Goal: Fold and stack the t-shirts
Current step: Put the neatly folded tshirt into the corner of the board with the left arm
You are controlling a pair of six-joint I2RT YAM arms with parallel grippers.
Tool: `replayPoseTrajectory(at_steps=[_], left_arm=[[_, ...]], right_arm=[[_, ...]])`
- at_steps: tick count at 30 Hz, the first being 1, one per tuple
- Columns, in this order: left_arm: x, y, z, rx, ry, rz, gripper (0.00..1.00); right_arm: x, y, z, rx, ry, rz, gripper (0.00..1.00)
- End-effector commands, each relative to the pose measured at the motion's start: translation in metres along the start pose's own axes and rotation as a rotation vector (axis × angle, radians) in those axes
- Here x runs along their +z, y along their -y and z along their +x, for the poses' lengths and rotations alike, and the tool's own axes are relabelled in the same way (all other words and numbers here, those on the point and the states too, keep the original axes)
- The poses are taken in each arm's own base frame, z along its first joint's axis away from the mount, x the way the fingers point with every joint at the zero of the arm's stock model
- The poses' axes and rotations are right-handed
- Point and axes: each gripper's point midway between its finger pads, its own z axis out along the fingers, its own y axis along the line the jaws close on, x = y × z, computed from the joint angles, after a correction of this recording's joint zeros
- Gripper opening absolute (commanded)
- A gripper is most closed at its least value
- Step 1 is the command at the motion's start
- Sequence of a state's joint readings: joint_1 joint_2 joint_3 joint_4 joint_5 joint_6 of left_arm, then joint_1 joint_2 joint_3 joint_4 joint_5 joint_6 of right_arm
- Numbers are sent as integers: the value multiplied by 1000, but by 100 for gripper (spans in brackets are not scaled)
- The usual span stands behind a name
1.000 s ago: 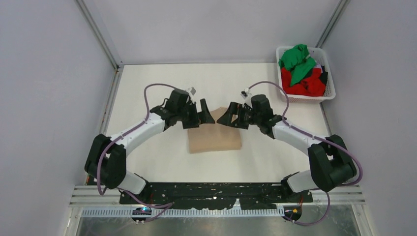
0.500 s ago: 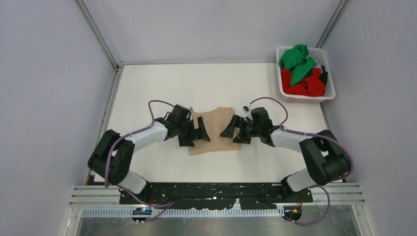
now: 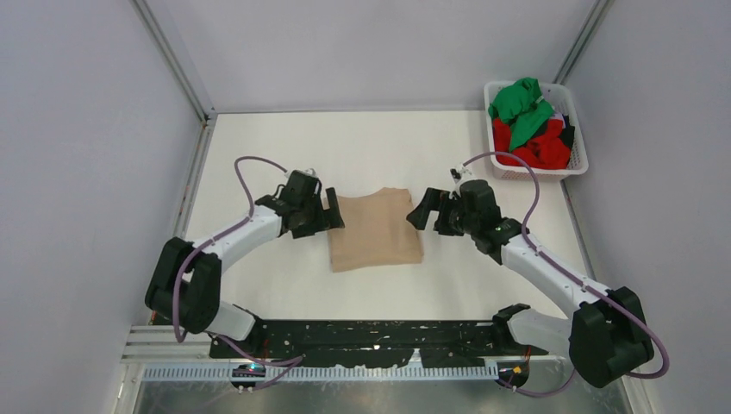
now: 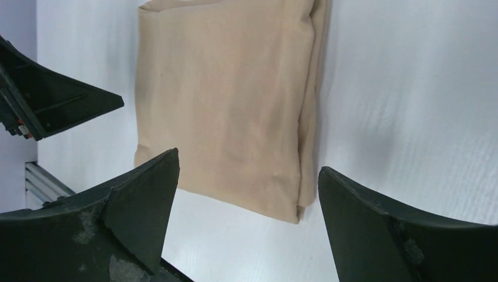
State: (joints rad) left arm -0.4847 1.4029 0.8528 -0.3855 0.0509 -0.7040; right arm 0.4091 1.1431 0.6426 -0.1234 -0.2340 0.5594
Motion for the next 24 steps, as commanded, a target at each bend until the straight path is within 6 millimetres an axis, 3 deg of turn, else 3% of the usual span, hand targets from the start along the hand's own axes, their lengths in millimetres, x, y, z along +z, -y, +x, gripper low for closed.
replayPoseTrajectory(at_steps=[1, 5, 9, 11, 12, 13, 16, 21, 24], left_arm=[[23, -21, -8, 7, -33, -120, 89], [47, -12, 1, 0, -128, -88, 62], [65, -7, -1, -4, -167, -91, 43], [73, -7, -8, 6, -175, -120, 22], [75, -10, -13, 11, -169, -152, 7], [77, -16, -20, 20, -156, -200, 0], [68, -37, -51, 85, -101, -399, 0], [29, -72, -128, 196, 70, -715, 0], [19, -96, -171, 231, 97, -816, 0]], right_arm=[[-12, 21, -12, -43, 48, 120, 95], [-15, 28, -13, -43, 53, 139, 95], [-16, 32, -13, -22, 35, 130, 95], [-15, 35, -14, -6, 30, 129, 96], [-15, 40, -16, 3, 30, 136, 95], [-14, 41, -15, 8, 23, 134, 95], [-15, 55, -22, 12, 36, 166, 95], [-26, 85, -39, -2, 107, 315, 96], [-41, 107, -49, -12, 177, 451, 95]])
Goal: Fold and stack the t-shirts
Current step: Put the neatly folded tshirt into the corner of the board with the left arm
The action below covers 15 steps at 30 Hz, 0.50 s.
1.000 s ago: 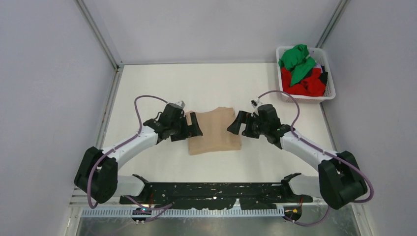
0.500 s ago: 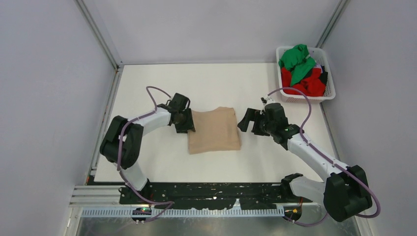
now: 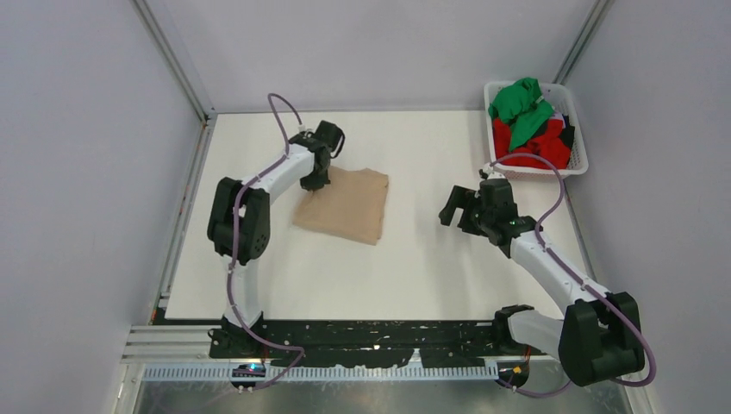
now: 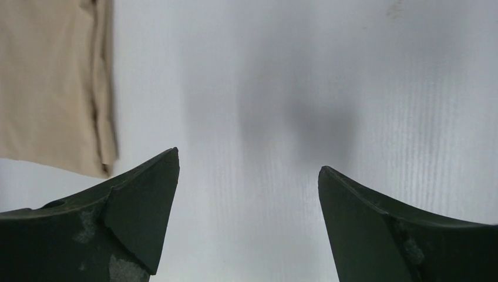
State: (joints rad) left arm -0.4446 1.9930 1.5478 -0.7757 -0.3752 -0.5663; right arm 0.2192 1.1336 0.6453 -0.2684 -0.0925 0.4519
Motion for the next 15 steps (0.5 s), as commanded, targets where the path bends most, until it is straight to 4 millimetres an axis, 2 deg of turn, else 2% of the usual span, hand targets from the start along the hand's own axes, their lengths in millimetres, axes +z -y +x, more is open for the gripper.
replayPoseTrajectory(at_steps=[1, 5, 8, 11, 15], left_arm=[[-2, -91, -68, 41, 81, -319, 0], [12, -129, -125, -8, 108, -335, 0], [21, -153, -157, -5, 141, -347, 0], [29, -171, -181, 25, 177, -373, 0], [39, -194, -203, 28, 214, -427, 0]], right_arm=[[-14, 27, -35, -30, 147, 164, 96], [-22, 41, -44, -24, 208, 241, 95], [-23, 44, -49, -20, 239, 252, 95], [-22, 46, -49, -23, 231, 260, 95], [-19, 53, -43, -30, 190, 300, 95]])
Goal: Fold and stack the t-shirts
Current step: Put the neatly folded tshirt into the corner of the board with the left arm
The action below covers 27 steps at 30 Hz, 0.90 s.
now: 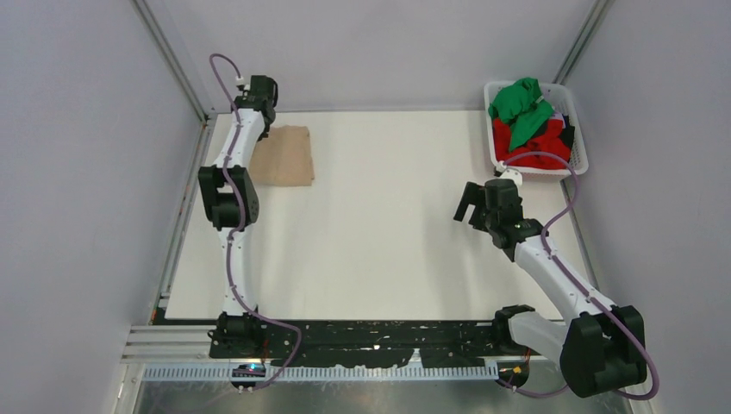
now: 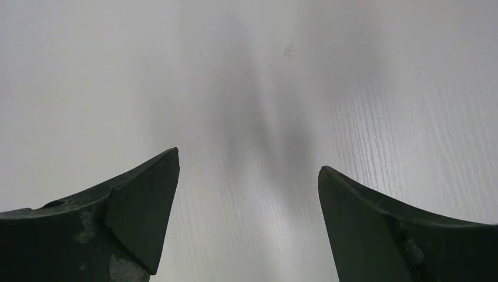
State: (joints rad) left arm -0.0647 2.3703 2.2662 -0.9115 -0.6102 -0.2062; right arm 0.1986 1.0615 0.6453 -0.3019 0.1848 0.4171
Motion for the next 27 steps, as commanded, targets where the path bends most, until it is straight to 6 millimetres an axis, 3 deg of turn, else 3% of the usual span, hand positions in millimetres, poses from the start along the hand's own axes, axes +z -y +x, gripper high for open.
replayPoseTrajectory(at_steps=[1, 6, 8, 11, 19, 20, 21, 23, 24, 27], left_arm=[[4, -19, -36, 48, 87, -48, 0], [28, -55, -55, -50, 129, -103, 0], [31, -61, -60, -104, 130, -59, 0], [28, -77, -70, -169, 161, -89, 0], [25, -115, -89, -131, 234, -217, 4], [26, -120, -92, -120, 247, -236, 11], [27, -122, -97, -111, 265, -246, 27], [26, -119, -108, -89, 300, -237, 81], [22, -121, -115, -95, 321, -242, 96], [12, -125, -123, -97, 344, -246, 100]], right_arm=[[2, 9, -11, -14, 24, 60, 95], [2, 11, -8, -15, 4, 72, 96], [1, 13, -7, -3, 3, 82, 96], [-1, 11, -7, 7, 7, 74, 95], [-8, 9, -16, 18, 40, 64, 95], [-8, 9, -16, 20, 41, 62, 95], [-7, 8, -15, 21, 38, 56, 95], [-5, 7, -12, 22, 25, 51, 95], [-5, 7, -12, 23, 23, 50, 95], [-4, 5, -11, 30, 18, 45, 95]])
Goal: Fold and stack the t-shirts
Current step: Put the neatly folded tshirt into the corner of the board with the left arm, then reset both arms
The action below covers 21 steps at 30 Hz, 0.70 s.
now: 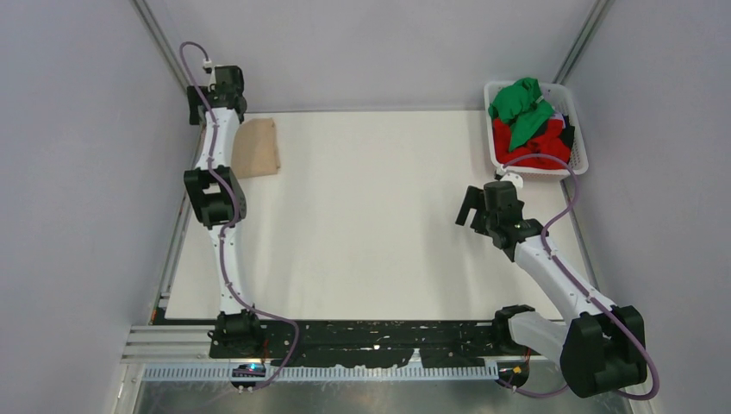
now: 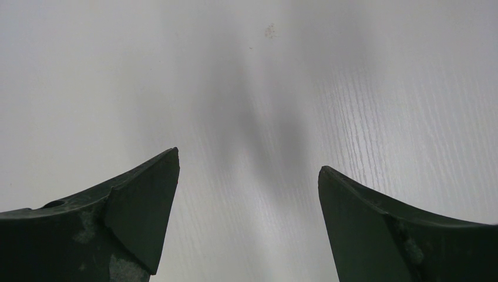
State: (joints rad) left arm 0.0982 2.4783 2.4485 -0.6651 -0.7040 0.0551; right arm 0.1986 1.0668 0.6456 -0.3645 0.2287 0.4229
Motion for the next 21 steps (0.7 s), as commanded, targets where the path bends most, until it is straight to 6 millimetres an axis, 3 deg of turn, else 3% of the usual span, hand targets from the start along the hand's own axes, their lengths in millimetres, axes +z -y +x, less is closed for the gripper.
replayPoseTrajectory(at_steps=[1, 2, 6, 10, 12, 13, 15, 18, 21], left_arm=[[-34, -38, -64, -91, 164, -52, 100], [-39, -37, -64, -106, 161, -33, 100], [-94, -38, -80, -265, 188, 162, 100], [-170, -17, -86, -396, 208, 476, 99], [-211, -5, -79, -422, 220, 599, 100], [-235, 6, -69, -420, 224, 648, 100], [-261, 25, -26, -391, 202, 705, 100], [-309, 36, 28, -383, 238, 807, 100], [-325, 52, 102, -387, 166, 876, 100]], right_arm=[[-4, -10, -23, 42, 56, -30, 95], [-4, -12, -24, 47, 62, -38, 95], [-3, -19, -24, 54, 72, -79, 95], [-2, -24, -22, 44, 93, -125, 95], [-4, -23, -27, 37, 126, -129, 95], [-6, -22, -30, 37, 148, -131, 96], [-11, -20, -37, 35, 190, -128, 95], [-21, -14, -46, 47, 255, -118, 95], [-26, -6, -42, 53, 285, -103, 95]])
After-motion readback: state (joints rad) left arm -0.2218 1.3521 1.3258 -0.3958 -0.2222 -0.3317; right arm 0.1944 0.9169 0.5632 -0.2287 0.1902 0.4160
